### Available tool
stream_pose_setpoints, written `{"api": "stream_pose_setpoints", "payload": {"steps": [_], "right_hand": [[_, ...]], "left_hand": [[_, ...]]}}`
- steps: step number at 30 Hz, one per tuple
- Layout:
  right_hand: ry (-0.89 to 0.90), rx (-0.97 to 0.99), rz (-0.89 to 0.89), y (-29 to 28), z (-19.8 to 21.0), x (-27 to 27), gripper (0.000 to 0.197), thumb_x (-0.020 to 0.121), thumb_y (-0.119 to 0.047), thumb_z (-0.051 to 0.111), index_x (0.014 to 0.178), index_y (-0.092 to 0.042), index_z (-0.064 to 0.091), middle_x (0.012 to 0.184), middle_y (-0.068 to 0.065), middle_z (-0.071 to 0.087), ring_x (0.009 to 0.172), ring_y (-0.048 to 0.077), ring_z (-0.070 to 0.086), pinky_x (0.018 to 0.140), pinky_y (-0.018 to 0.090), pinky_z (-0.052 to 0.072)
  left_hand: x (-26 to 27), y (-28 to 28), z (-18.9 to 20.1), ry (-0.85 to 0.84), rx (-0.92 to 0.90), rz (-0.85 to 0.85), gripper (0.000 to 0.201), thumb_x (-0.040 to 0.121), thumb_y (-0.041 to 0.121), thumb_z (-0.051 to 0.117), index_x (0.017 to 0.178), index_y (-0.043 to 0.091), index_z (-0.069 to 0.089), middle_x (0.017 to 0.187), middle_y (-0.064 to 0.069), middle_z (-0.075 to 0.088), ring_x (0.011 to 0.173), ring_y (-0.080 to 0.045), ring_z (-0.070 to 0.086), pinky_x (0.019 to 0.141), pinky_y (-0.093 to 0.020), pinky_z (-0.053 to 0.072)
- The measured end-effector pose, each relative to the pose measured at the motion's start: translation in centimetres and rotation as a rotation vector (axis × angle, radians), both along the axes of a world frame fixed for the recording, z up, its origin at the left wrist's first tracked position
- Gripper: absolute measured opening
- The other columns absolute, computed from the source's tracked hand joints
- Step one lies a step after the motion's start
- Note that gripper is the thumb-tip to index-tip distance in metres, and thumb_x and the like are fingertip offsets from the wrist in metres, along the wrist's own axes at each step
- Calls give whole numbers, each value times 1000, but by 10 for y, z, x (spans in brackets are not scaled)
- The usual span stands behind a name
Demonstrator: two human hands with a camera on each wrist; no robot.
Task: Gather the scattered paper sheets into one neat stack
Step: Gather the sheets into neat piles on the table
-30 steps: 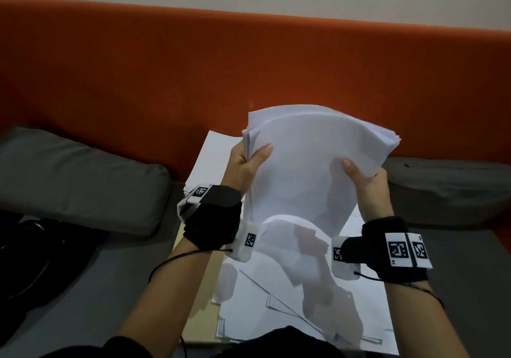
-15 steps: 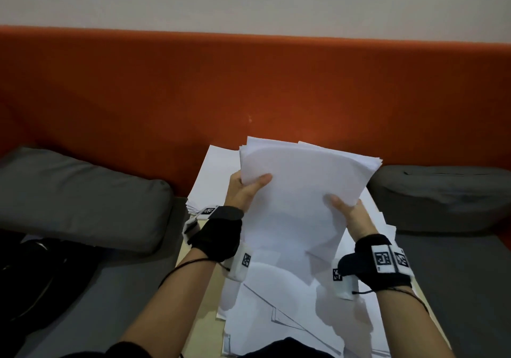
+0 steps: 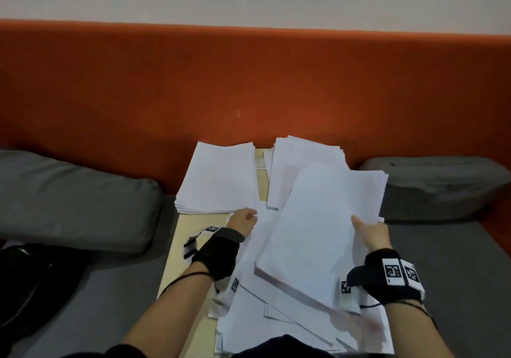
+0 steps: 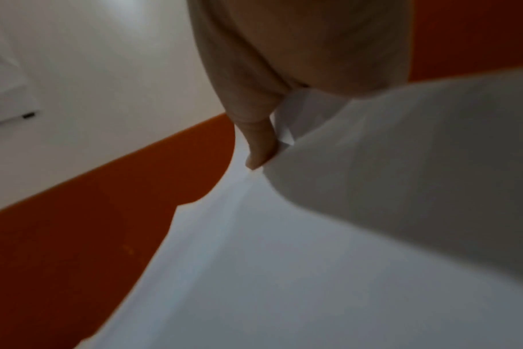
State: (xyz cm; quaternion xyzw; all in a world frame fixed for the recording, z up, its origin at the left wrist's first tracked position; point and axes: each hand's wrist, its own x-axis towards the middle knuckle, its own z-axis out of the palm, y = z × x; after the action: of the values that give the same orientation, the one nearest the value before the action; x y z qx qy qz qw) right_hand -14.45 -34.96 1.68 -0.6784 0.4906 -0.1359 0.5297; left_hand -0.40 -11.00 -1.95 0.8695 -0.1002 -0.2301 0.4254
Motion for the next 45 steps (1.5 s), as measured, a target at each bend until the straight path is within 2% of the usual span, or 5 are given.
{"api": "stream_pose_setpoints", "payload": {"steps": [8, 26, 32, 38, 45], "right_hand": [[522, -146, 163, 19, -33, -10, 46, 92, -30, 49, 128, -1, 49, 129, 22, 49, 123, 36, 41, 104, 40, 32], [-197, -29, 334, 27, -11, -7, 53, 87, -6, 61, 135, -11, 40, 118, 4, 53, 109, 22, 50, 97, 34, 40], [-306, 86, 287, 21, 9, -1, 34, 88, -7, 60, 121, -1, 56, 113, 17, 64, 93, 29, 62, 79, 33, 51], [-651, -61, 209, 37, 69, 10, 16, 90, -9, 57, 105, -14, 60, 78, -20, 72, 74, -6, 66, 68, 12, 52], [-549, -17, 317, 45, 71, 15, 29, 80, -4, 67, 108, -9, 60, 94, 0, 68, 79, 11, 65, 75, 26, 50]], "left_hand": [[-26, -21, -19, 51, 228, -210, 51, 92, 20, 54, 138, 4, 37, 143, -11, 42, 131, -25, 41, 104, -25, 32], [-32, 5, 3, 302, -500, -68, 49, 87, 11, 62, 132, 16, 43, 135, -7, 53, 118, -19, 53, 105, -31, 39], [-29, 2, 26, -112, -439, -145, 58, 94, 13, 52, 144, 11, 24, 138, 8, 37, 130, -10, 37, 105, -13, 27], [-34, -11, 80, -556, -534, -29, 38, 91, 14, 47, 126, 12, 31, 111, -20, 60, 93, -33, 61, 72, -15, 38], [-29, -9, 84, -385, -715, 114, 62, 77, 20, 61, 128, 3, 30, 100, 6, 56, 86, -2, 58, 68, -1, 44]]}}
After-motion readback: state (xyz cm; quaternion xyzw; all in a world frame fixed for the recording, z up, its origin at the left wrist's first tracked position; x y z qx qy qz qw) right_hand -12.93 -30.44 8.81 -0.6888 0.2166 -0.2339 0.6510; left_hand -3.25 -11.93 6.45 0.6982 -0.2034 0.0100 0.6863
